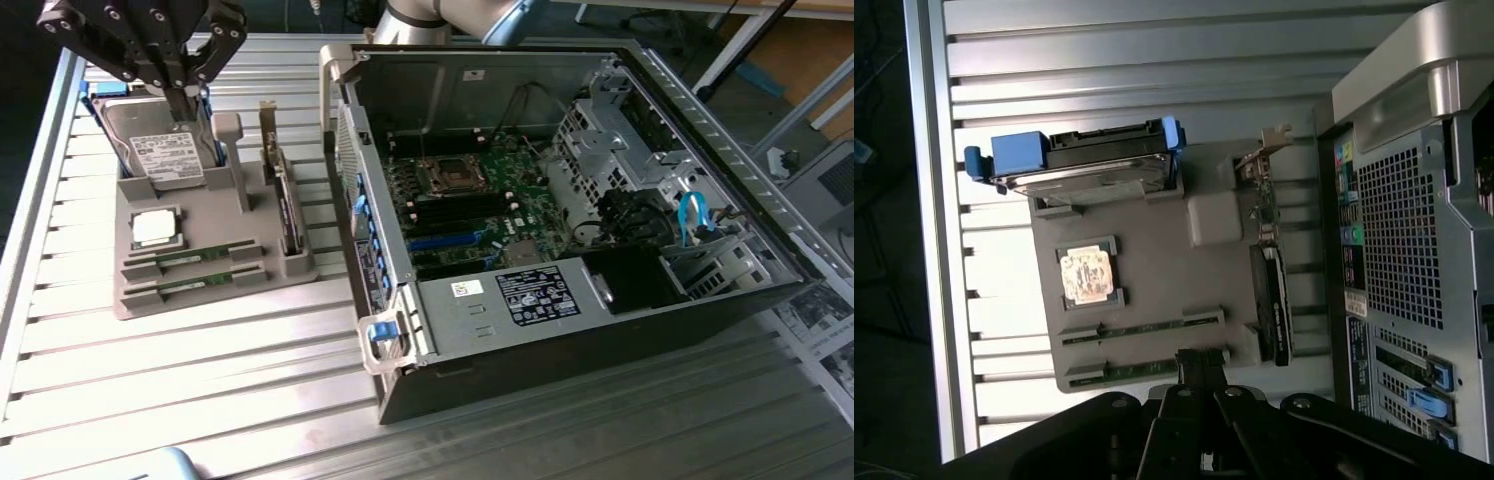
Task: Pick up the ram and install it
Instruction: 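Reach for the ram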
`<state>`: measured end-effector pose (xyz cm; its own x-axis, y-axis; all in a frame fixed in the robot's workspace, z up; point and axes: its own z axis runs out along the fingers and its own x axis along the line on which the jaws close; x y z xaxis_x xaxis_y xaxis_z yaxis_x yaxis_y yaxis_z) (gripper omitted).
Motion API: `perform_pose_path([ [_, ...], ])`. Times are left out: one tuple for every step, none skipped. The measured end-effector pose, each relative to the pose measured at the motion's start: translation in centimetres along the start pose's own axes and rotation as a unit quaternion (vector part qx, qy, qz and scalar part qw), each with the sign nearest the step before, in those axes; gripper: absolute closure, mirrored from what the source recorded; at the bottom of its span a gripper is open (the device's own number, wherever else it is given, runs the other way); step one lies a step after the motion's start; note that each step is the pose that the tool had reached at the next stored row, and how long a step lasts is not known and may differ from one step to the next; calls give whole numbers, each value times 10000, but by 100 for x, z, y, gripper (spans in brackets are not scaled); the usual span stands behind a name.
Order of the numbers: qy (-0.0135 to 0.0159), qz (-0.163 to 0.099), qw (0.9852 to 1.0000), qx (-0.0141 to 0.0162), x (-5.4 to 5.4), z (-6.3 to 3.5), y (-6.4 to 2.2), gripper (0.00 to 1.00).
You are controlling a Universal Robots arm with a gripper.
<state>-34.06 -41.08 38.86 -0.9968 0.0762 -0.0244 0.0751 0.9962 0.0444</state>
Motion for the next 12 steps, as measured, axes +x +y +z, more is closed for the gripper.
perform_pose_path([
  [0, 0, 10000, 0, 2, 0, -6, 89],
  [0, 0, 10000, 0, 3, 0, -11, 89],
  [0, 0, 10000, 0, 4, 0, -17, 89],
  [0, 0, 10000, 0, 4, 0, -23, 89],
  [0, 0, 10000, 0, 4, 0, -28, 89],
  [0, 0, 10000, 0, 5, 0, -33, 89],
  [0, 0, 10000, 0, 6, 0, -38, 89],
  [0, 0, 10000, 0, 6, 0, -45, 89],
  [0, 0, 10000, 0, 6, 0, -51, 89],
  [0, 0, 10000, 0, 7, 0, -57, 89],
  [0, 0, 10000, 0, 7, 0, -71, 89],
  [0, 0, 10000, 0, 7, 1, -79, 89],
])
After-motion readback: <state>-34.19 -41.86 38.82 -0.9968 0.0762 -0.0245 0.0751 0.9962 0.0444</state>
